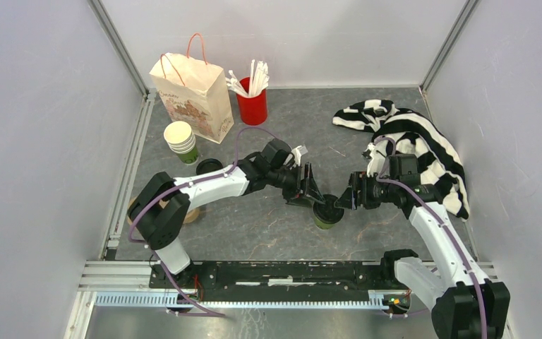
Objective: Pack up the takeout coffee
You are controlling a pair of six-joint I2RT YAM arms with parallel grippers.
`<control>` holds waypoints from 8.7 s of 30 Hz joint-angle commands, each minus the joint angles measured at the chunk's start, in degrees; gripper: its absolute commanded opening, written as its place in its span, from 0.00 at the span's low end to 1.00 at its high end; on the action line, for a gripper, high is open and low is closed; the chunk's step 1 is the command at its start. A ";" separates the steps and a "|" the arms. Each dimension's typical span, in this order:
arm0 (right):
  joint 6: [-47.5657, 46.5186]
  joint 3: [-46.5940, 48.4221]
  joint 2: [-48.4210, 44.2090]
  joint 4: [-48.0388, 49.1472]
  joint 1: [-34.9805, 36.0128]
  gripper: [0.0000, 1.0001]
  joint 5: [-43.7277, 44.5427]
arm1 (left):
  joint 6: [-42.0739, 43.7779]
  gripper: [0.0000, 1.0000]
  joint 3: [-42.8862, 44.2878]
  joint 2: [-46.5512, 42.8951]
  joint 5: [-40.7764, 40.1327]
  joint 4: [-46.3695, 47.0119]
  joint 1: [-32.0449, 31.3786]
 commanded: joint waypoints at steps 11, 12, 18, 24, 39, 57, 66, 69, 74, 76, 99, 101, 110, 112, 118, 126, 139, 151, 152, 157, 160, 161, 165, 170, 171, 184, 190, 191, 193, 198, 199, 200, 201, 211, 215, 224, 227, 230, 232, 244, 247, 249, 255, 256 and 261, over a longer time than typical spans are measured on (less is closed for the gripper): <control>1.13 -2.22 1.03 7.71 0.48 0.56 -5.68 | -2.05 0.48 -5.53 -8.03 -3.70 0.63 1.14; 1.22 -2.41 1.04 7.80 0.49 0.56 -5.68 | -2.22 0.44 -5.53 -7.43 -3.11 0.87 1.14; 1.46 -2.84 1.54 8.00 0.55 0.51 -5.93 | -2.67 0.33 -4.82 -4.94 -1.49 1.48 0.97; 3.89 -5.62 1.16 11.14 0.76 0.44 -8.10 | -2.81 0.32 -4.92 -3.78 -0.35 2.49 0.90; 4.39 -6.89 0.72 11.56 0.76 0.39 -7.25 | -1.86 0.23 -3.63 -1.17 -0.05 -1.71 0.00; 1.61 -12.19 0.39 9.35 0.77 0.39 0.66 | 9.91 0.16 -5.10 3.50 -13.25 -20.06 -0.73; 0.84 -8.57 2.41 14.32 1.69 0.47 -9.46 | 9.67 0.34 -2.54 -5.66 -7.91 -16.56 -1.50; -1.33 -6.57 4.46 14.08 2.39 0.48 -10.41 | 9.66 0.45 -1.72 -9.47 -7.78 -16.35 -1.50; -3.48 -4.24 8.57 14.66 4.35 0.49 -12.40 | 10.74 0.58 -1.84 -13.03 -8.22 -16.42 -1.31; -3.66 -3.39 9.72 14.90 5.45 0.50 -12.45 | 10.60 0.62 -1.84 -13.98 -8.81 -16.05 -1.15; 0.04 6.09 22.45 21.28 16.05 0.51 -9.72 | 8.56 0.70 -1.32 -10.92 -12.00 -18.94 -0.97; -0.42 8.39 23.69 19.91 16.27 0.54 -8.94 | 8.56 0.72 -2.14 -12.20 -13.13 -19.82 -0.97; -3.02 17.14 19.40 -1.38 15.67 0.82 10.65 | 6.90 0.79 -2.54 -14.53 -12.96 -17.93 0.32; -1.04 14.36 14.14 -0.69 14.43 0.84 8.76 | 5.76 0.79 -3.06 -14.87 -11.23 -15.77 1.25; 2.92 0.77 4.08 6.99 8.47 0.84 -7.58 | 2.63 0.68 -5.64 -12.87 -4.53 -10.21 1.67; 9.56 -4.83 3.20 18.40 8.28 0.68 -13.09 | 2.31 0.55 -7.37 -11.80 -4.02 -9.71 1.75; 10.03 -15.66 3.75 24.74 8.30 0.46 -10.26 | 4.16 0.41 -10.04 -9.79 -7.45 -12.53 1.67; 7.23 -21.97 13.20 32.32 7.95 0.39 -3.28 | 4.73 0.37 -17.43 -9.50 -9.65 -8.61 2.01; 6.41 -19.28 11.91 29.36 7.95 0.41 -3.73 | 5.00 0.38 -16.15 -10.29 -9.79 -9.71 2.02; 4.71 -9.97 6.81 19.99 7.90 0.57 -5.65 | 4.81 0.50 -9.49 -12.80 -9.55 -12.92 2.27; 6.11 -9.07 6.76 19.97 7.92 0.63 -9.26 | 4.01 0.57 -7.08 -13.58 -8.47 -12.78 2.36; 6.22 -8.97 6.45 19.83 7.91 0.64 -9.41 | 3.68 0.58 -6.74 -13.76 -7.95 -12.46 2.36; 7.59 -8.61 5.28 20.24 7.96 0.69 -11.53 | 2.52 0.60 -7.69 -13.31 -5.71 -10.98 2.28; 8.46 -8.82 4.49 21.76 7.89 0.78 -13.36 | 2.41 0.58 -9.52 -12.27 -4.87 -9.42 2.28; 8.98 -8.91 4.53 22.44 7.90 0.78 -13.69 | 2.56 0.57 -9.49 -12.04 -5.16 -9.36 2.28; 12.66 -8.71 8.72 29.48 7.43 0.58 -12.94 | 1.44 0.59 -10.78 -13.95 -4.79 -7.83 2.20; 13.23 -14.10 8.90 34.18 6.09 0.46 -14.53 | 1.65 0.48 -14.39 -13.03 -5.13 -7.06 2.20; 13.33 -15.67 9.05 35.60 5.60 0.44 -14.85 | 1.92 0.47 -15.13 -12.61 -5.32 -6.78 2.20; 12.78 -19.50 10.08 37.60 4.91 0.43 -15.06 | 2.48 0.45 -16.73 -12.00 -5.84 -6.54 2.20; 10.71 -23.20 12.68 37.53 4.51 0.42 -14.39 | 4.90 0.44 -17.21 -12.75 -7.64 -8.63 2.19; 10.75 -22.63 12.48 36.58 4.53 0.42 -14.47 | 5.60 0.44 -16.31 -12.81 -7.87 -9.93 2.20; 10.70 -21.42 11.73 35.52 4.48 0.42 -14.43 | 6.18 0.45 -14.98 -12.96 -7.89 -11.22 2.20; 10.72 -19.50 10.39 33.71 4.53 0.43 -14.38 | 6.59 0.47 -13.07 -13.44 -7.63 -12.43 2.20; 16.47 -10.93 9.04 35.22 4.58 0.73 -17.73 | 6.57 0.63 -4.54 -12.22 -6.56 -14.28 2.20; 16.69 -10.94 11.88 37.38 4.94 0.76 -18.34 | 6.69 0.61 -5.72 -11.51 -5.48 -14.10 2.20; 16.02 -10.52 14.56 38.63 6.90 0.70 -17.56 | 7.00 0.58 -9.35 -12.66 -3.72 -13.48 2.20; 17.92 -10.52 14.67 41.22 6.90 0.70 -17.77 | 6.81 0.55 -9.83 -12.23 -3.65 -12.71 2.20; 18.68 -10.50 14.96 42.25 6.84 0.70 -17.73 | 6.71 0.53 -9.86 -11.75 -3.66 -12.42 2.20; 18.36 -10.55 15.79 42.19 6.86 0.70 -17.64 | 6.76 0.52 -9.92 -11.42 -3.72 -12.35 2.20; 15.20 -16.46 21.06 43.33 6.25 0.56 -13.19 | 6.73 0.46 -13.82 -11.44 -6.53 -12.15 2.13; 13.80 -19.75 21.14 43.04 5.40 0.56 -13.52 | 6.01 0.45 -16.39 -11.88 -6.45 -10.97 2.11; 13.06 -19.47 19.60 40.94 5.48 0.56 -13.48 | 5.92 0.45 -15.81 -12.66 -6.26 -10.96 2.11; 6.45 -8.61 13.47 23.90 5.84 0.69 -9.73 | 5.01 0.63 -6.60 -12.47 -4.08 -11.71 2.11; 5.44 -6.77 12.96 21.63 5.96 0.73 -8.97 | 4.70 0.68 -5.14 -12.35 -3.93 -11.81 2.11; 1.05 0.97 10.16 10.40 6.65 0.93 -4.18 | 5.68 0.83 1.47 -12.77 -5.91 -16.61 2.19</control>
